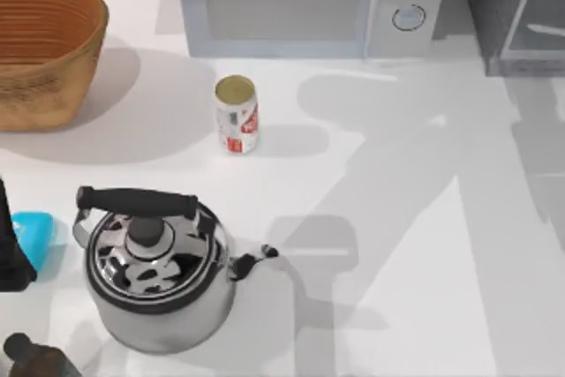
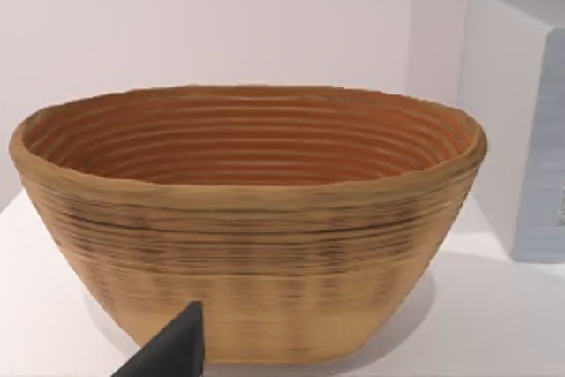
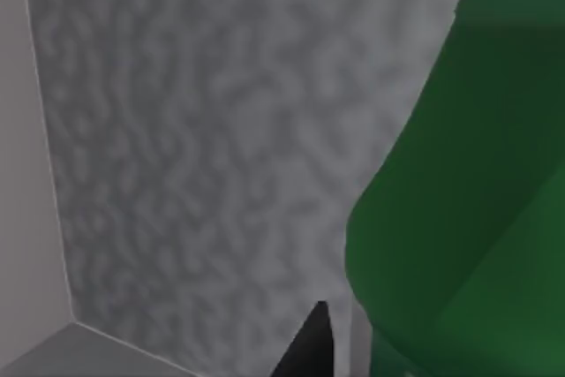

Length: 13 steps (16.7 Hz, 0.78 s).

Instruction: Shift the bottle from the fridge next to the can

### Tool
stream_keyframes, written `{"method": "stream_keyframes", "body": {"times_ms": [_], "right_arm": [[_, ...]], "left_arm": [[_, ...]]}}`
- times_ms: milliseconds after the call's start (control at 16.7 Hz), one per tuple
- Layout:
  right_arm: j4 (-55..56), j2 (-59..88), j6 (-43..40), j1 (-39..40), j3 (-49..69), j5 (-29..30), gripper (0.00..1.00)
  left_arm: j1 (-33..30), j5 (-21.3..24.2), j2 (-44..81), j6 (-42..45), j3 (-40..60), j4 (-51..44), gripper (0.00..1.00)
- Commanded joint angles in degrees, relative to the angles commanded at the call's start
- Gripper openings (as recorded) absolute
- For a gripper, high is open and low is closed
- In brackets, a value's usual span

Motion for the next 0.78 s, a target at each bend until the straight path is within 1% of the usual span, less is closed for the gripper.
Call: {"method": "stream_keyframes", "body": {"times_ms": [240, 360, 540, 780], "right_arm": [[0.7, -0.5, 0.2, 0.0, -0.9, 0.0, 0.0], [2.2, -2.8, 0.2, 0.1, -4.1, 0.0, 0.0], [5.7, -8.0, 0.3, 0.2, -13.2, 0.1, 0.0], [11.4, -16.2, 0.4, 0.6, -29.5, 0.1, 0.0]], "left_arm": [[0.0, 0.0, 0.0, 0.0, 0.0, 0.0, 1.0], [0.0, 0.0, 0.0, 0.0, 0.0, 0.0, 1.0], [0.0, 0.0, 0.0, 0.0, 0.0, 0.0, 1.0], [0.0, 0.0, 0.0, 0.0, 0.0, 0.0, 1.0]]}}
